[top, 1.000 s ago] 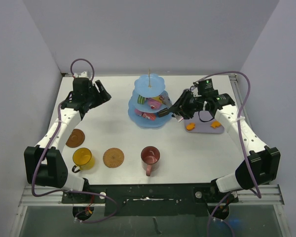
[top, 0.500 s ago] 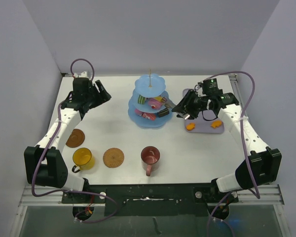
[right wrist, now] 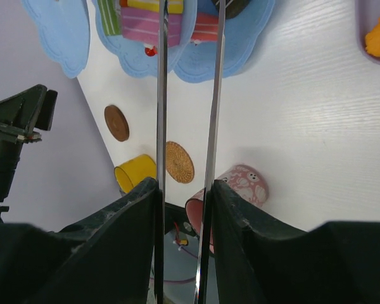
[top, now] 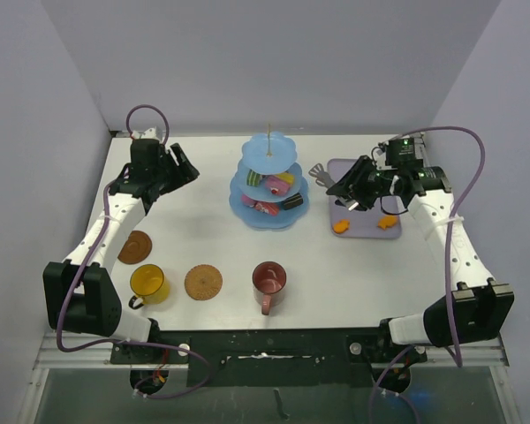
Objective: Serve the afternoon tea
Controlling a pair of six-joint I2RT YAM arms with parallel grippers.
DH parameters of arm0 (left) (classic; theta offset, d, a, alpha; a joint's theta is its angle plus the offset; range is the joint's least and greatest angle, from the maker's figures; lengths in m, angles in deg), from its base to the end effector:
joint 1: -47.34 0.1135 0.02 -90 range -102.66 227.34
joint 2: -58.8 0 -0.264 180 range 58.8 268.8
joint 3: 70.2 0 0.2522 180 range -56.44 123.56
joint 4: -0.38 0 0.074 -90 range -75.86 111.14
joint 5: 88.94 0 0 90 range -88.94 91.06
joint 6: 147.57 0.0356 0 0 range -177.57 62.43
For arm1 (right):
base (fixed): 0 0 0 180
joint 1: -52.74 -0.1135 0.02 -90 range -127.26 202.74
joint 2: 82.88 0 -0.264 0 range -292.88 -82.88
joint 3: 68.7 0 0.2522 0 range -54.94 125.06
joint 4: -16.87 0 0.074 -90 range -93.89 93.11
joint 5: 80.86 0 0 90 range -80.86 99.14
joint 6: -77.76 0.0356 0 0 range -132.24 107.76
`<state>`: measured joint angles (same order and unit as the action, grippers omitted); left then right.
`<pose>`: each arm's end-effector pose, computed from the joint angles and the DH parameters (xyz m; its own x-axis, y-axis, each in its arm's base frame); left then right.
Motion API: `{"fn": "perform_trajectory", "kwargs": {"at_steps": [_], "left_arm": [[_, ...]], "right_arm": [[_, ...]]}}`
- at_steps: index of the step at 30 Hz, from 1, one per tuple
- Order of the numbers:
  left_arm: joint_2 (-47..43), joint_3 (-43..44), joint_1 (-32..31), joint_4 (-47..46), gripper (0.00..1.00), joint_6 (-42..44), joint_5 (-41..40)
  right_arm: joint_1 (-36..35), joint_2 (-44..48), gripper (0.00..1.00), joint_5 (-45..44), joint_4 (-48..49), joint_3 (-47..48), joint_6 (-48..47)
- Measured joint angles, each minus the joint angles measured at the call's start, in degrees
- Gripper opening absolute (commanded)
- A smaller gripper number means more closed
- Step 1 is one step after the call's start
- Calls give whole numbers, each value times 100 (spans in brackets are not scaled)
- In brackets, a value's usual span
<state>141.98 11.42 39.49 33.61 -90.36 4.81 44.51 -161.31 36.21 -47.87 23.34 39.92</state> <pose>0.3273 -0.0475 0.3063 -0.5778 -0.4659 -0.6702 -0.1468 0.8670 -0.4761 0.2733 0.0559 0.3492 -0.7966 0.5953 -0.1052 0.3569 0.6036 0.7130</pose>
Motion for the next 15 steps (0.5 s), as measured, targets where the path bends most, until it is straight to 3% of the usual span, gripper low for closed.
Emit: {"fn": "perform_trajectory", "kwargs": {"at_steps": [8,15], "left_arm": [[0,0,-7,2,62,4,-4],[0,0,-4,2,62,52,-46]], "right_arm": [[603,28,34,-315,-782,223,-629],[675,125,34,-787,-1814,229,-1287]]}}
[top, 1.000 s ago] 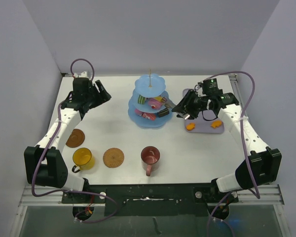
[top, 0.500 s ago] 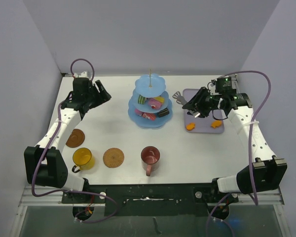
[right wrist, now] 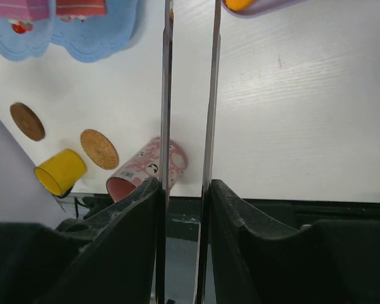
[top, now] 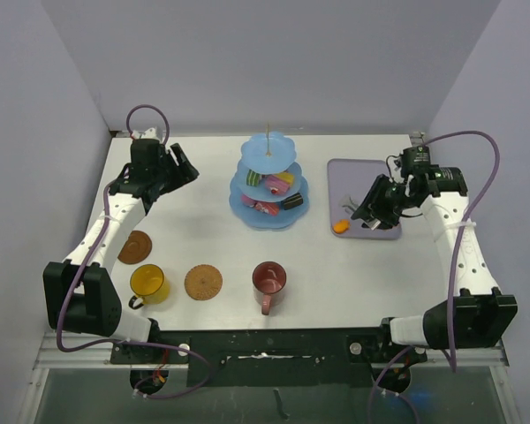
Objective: Serve the afternoon tea
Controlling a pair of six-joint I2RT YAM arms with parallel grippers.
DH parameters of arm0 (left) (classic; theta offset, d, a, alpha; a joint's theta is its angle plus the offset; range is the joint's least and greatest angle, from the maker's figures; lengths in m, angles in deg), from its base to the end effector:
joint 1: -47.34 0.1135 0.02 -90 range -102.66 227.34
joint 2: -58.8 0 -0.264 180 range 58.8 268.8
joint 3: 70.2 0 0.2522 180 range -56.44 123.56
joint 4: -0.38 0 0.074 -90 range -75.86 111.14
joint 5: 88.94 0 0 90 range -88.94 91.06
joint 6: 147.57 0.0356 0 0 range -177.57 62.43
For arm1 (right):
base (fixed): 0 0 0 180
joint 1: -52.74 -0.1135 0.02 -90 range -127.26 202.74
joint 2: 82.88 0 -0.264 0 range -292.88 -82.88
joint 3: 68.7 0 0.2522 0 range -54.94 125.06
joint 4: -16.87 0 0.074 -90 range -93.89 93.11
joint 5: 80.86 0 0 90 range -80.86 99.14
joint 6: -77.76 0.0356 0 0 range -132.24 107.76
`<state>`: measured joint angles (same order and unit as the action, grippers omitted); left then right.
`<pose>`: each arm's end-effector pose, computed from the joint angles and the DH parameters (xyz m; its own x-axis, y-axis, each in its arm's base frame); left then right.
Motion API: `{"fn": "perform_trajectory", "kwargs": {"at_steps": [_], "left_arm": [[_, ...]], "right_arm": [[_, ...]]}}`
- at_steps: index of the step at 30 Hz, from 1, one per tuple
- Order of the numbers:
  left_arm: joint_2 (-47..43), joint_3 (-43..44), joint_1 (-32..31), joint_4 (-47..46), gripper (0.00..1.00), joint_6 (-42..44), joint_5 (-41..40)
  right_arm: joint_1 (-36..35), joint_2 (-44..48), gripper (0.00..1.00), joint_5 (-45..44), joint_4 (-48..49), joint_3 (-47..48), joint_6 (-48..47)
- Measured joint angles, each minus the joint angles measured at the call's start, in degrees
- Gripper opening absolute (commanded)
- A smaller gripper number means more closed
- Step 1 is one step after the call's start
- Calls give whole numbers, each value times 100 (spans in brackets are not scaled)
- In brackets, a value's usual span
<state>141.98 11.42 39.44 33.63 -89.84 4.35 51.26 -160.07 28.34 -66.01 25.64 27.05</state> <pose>0.3273 -0.0475 0.3062 -0.5763 -0.4582 -0.6767 -0.1464 0.8726 -0.4661 0.2463 0.0181 0.3472 -0.8063 0.5774 -0.1283 0.4536 0.7429 0.4923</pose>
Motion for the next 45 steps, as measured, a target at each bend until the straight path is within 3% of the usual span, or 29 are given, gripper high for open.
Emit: {"fn": "perform_trajectory", "kwargs": {"at_steps": [8,25,34,45], "left_arm": [[0,0,0,2,62,13,-9],[-2,4,-2,22,63,149,-179],[-199,691,-378,531,66,820,-1429],[-1578,374,-437,992,67,979,-2133]], "right_arm": [[0,238,34,-105,-577,-315,-380],[-155,-348,34,-511,-422,-402,-466],[-579,-844,35,-826,-146,-369,-337],[-608,-1182,36,-1257,-212,17,-584]]}}
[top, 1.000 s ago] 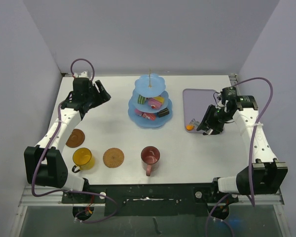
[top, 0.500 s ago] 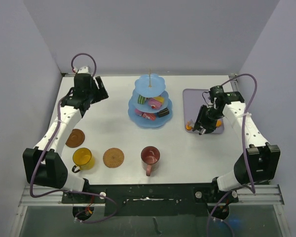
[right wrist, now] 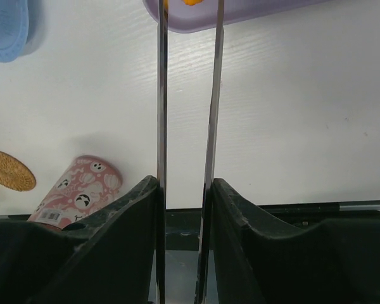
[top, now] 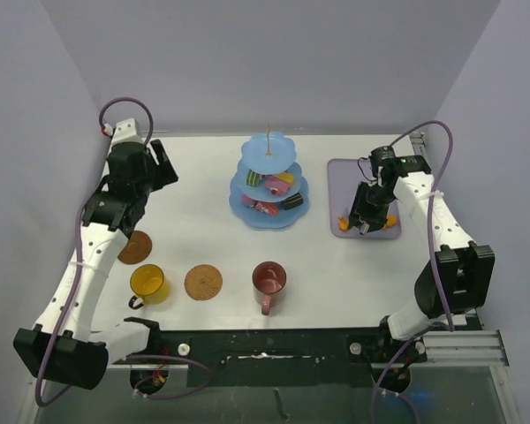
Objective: Serve the afternoon tea
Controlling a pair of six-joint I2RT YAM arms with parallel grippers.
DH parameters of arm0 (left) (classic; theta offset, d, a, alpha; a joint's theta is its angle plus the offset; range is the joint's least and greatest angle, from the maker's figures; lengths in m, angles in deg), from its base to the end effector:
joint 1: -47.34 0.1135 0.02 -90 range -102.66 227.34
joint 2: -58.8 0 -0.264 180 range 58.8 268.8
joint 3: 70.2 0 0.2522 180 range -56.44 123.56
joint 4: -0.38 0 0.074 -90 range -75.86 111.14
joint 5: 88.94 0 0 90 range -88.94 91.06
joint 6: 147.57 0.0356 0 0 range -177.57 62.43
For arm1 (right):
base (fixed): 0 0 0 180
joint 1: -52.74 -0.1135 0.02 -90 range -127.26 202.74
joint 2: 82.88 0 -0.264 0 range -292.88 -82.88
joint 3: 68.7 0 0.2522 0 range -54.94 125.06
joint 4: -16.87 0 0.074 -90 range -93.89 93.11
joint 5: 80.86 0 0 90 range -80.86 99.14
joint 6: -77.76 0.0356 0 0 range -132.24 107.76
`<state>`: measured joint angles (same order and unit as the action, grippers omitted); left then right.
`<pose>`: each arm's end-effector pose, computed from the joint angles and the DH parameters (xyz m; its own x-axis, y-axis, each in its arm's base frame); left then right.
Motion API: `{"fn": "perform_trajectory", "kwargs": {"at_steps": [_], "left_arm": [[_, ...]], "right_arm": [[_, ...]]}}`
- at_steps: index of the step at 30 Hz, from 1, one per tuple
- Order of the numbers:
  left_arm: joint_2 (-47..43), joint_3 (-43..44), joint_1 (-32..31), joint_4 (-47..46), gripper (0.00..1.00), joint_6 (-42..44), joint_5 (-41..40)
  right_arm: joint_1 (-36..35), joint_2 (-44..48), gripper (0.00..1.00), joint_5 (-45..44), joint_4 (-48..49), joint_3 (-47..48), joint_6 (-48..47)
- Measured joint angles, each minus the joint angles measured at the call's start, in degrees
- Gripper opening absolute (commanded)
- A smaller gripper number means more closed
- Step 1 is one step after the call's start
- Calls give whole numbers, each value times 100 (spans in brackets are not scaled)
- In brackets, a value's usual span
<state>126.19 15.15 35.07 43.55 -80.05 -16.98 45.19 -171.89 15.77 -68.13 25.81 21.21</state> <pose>0.2525 -0.0436 0.3890 -0.3572 -0.2944 -0.8864 -0.2254 0.9482 -0.2241 0.2834 0.0417 0.2941 -0.8967 0.4335 -0.0895 0.4110 0.8905 0.1952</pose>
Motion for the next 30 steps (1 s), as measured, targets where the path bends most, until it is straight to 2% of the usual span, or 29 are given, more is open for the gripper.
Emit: {"fn": "perform_trajectory", "kwargs": {"at_steps": [10,16,30], "left_arm": [[-466,-216,4,470,67,-691,568],[-920,-603,7,507,67,-802,713],[-1611,-2002,4,-107,67,-632,675]], "right_arm": [[83,15,36,37,-179,52,-616],[85,302,37,-15,-146,-107,-894],[-122,358,37,-162,186,-457,-1187]]}}
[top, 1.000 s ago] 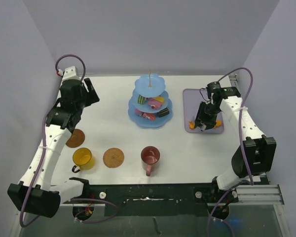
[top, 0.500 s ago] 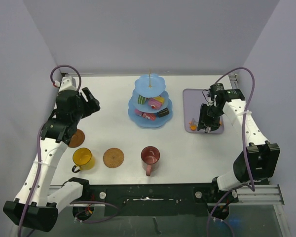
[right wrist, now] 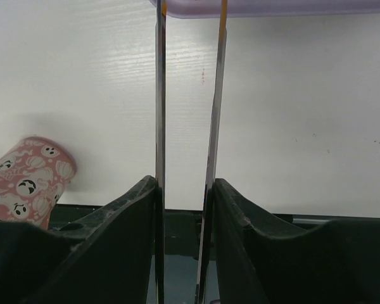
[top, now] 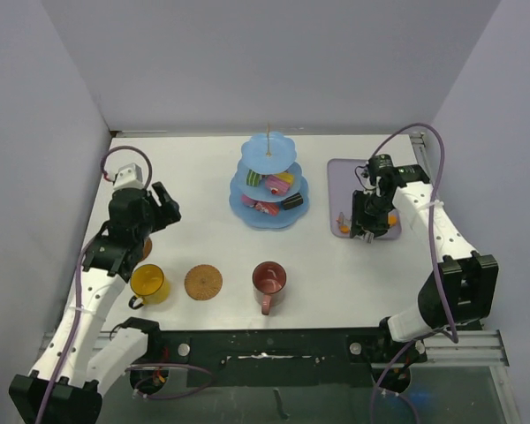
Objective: Serve the afternoon tea
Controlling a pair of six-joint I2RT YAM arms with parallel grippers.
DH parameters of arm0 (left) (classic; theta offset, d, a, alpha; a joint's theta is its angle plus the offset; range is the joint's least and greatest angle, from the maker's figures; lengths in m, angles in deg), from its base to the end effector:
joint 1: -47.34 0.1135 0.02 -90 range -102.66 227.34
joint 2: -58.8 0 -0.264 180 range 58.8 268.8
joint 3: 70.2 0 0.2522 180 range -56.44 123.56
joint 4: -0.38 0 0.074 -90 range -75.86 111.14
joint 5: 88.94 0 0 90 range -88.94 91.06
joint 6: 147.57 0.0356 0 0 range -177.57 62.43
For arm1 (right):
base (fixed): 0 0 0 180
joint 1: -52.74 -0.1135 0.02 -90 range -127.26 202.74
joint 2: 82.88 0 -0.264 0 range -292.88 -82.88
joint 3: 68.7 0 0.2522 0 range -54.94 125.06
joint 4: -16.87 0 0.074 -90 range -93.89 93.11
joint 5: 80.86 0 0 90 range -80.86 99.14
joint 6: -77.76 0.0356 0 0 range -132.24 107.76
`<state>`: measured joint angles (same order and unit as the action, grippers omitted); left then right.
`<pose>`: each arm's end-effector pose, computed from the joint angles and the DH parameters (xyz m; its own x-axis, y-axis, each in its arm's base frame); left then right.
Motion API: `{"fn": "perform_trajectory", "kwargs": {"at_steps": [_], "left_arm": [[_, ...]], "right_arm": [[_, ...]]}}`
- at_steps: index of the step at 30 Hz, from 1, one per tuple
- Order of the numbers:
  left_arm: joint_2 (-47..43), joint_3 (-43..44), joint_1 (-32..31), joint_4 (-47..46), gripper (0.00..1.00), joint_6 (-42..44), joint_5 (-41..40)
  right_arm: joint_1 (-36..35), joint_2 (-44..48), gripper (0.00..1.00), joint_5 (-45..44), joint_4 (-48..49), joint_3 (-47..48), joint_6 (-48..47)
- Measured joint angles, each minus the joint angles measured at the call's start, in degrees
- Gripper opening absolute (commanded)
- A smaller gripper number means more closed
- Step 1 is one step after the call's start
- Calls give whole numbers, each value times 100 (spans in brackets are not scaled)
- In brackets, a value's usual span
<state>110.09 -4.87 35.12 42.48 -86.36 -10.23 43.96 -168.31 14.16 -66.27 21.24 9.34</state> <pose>0.1927 -0.0346 0.3295 -0.4216 -0.3919 -0.8177 -0.1875 0.9200 -0.3443 0.2683 0.0446 0.2892 -0.9632 0.2220 -0.1518 0.1991 0.9681 0.1523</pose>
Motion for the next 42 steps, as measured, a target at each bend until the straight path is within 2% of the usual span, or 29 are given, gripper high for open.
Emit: {"fn": "perform_trajectory", "kwargs": {"at_steps": [19,27,42], "left_arm": [[-1338,-1976,-33,-555,68,76,-188],[-1637,-2081,-48,-835,68,409,-175],[-1569,-2035,-48,-874,68,310,-299]], "right_arm": [[-181,466,37,-249,551,-647,350],[-181,466,37,-273,619,-673,343],[-216,428,38,-216,640,-741,223]]}}
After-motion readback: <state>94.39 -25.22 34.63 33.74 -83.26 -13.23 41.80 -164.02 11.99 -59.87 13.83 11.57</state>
